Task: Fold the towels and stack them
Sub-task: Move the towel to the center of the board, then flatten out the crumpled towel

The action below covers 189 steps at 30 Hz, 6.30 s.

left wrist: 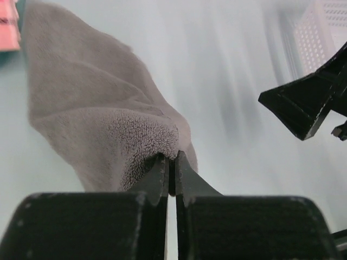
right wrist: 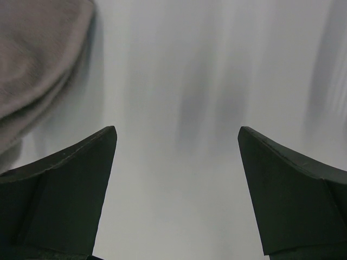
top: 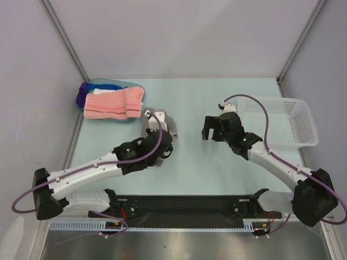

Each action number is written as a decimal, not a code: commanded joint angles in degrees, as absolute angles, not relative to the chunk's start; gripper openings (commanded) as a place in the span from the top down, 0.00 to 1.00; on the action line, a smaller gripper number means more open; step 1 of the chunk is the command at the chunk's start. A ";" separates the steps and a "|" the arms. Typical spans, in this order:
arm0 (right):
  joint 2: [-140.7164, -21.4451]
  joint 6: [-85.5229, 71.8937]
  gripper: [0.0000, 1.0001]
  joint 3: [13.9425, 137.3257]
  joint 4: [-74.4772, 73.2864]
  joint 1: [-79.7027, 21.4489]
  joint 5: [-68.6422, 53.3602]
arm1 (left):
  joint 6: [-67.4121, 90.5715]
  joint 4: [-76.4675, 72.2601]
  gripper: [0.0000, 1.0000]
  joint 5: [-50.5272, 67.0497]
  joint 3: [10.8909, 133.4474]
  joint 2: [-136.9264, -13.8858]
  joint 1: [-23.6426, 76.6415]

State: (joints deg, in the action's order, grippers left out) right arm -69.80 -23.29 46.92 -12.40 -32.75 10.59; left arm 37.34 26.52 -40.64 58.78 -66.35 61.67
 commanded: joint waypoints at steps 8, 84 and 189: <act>-75.22 -22.50 0.00 47.46 -6.25 -36.20 8.70 | 55.36 35.41 0.73 -43.15 48.97 -59.86 64.69; -106.00 -17.32 1.00 73.74 -8.00 -41.58 13.45 | 57.39 24.79 0.49 -32.08 46.76 -82.61 76.46; -84.20 -18.98 0.98 69.87 -27.68 -36.04 24.44 | 40.61 -2.99 0.26 -26.98 53.51 -91.47 74.00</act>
